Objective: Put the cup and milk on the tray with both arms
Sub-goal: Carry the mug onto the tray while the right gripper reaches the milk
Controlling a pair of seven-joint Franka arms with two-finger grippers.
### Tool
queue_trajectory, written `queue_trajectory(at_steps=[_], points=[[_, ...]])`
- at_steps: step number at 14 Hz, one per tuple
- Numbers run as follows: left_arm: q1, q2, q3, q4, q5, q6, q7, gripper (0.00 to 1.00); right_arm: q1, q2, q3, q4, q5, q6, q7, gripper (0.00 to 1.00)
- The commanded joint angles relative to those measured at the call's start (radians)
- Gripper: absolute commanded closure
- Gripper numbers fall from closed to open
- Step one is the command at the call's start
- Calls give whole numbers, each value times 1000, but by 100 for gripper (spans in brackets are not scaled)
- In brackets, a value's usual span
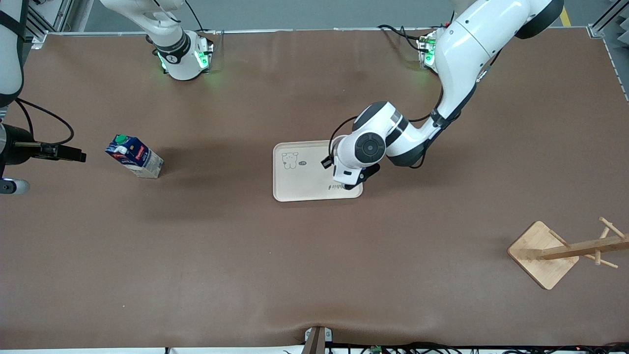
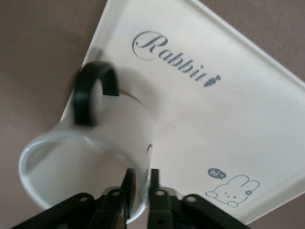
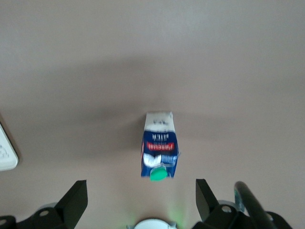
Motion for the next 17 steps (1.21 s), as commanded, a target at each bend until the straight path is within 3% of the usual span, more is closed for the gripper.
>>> queue_trajectory(at_steps=[1, 2, 6, 8, 11, 14, 17], points=[[-10, 5, 25, 24, 26, -13, -18, 24, -6, -3, 4, 17, 10, -84, 31, 0], [-10, 4, 26, 30, 33, -13, -18, 0, -11, 5, 3, 17, 7, -79, 29, 0], [-7, -28, 26, 84, 33, -21, -21, 0, -15, 8, 0, -7, 3, -90, 32, 0], [10, -55, 28, 151, 34, -94, -19, 0, -18, 8, 0, -68, -3, -76, 32, 0], [51, -96, 42, 271, 143, -255, 39, 0, -32, -17, 0, -234, -10, 55, 34, 0], [164, -173, 42, 279, 174, -277, 222, 0, -40, -57, -2, -349, -13, 108, 34, 0], [283, -248, 40, 279, 175, -317, 480, 0, -43, -145, -2, -545, -13, 270, 32, 0]])
